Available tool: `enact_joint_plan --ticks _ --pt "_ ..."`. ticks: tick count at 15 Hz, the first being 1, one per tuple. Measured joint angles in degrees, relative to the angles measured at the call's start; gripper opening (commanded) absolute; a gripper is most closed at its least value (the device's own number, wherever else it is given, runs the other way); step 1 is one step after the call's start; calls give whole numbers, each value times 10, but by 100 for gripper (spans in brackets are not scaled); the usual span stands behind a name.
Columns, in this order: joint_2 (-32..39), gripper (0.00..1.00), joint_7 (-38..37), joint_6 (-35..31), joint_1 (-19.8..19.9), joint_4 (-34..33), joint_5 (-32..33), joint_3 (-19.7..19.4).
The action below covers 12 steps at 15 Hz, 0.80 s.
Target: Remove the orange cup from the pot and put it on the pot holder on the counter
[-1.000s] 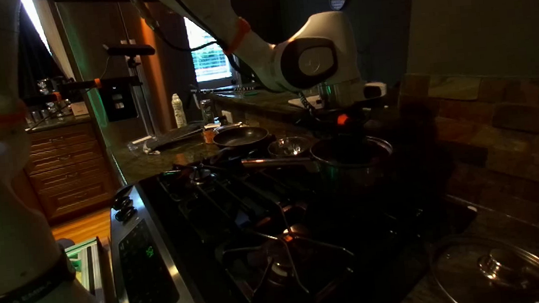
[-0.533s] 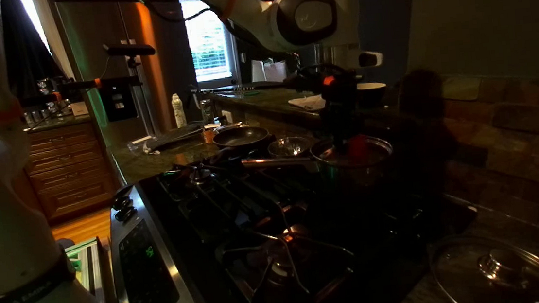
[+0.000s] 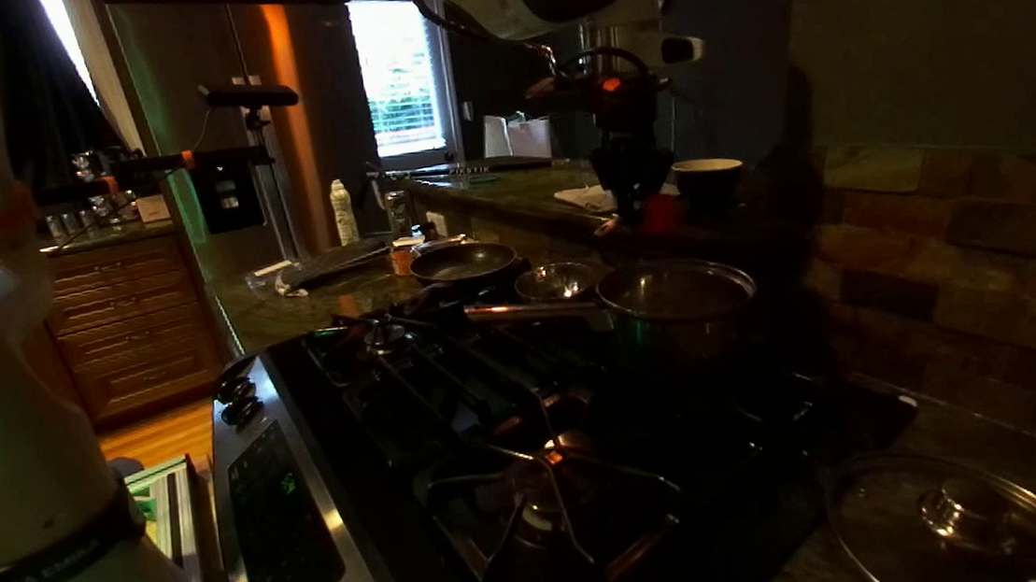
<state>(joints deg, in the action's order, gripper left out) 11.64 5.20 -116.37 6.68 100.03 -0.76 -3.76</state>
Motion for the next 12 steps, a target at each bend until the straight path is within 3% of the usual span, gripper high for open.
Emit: enact_joint_plan --ticks 4,5,11,12 --pt "13 4 48 12 -24 -33 0 31" --pt "17 17 62 13 -29 -40 -1 38" --pt "34 17 95 13 -37 -58 -7 52" --pt "35 4 96 13 -37 -58 -7 52"
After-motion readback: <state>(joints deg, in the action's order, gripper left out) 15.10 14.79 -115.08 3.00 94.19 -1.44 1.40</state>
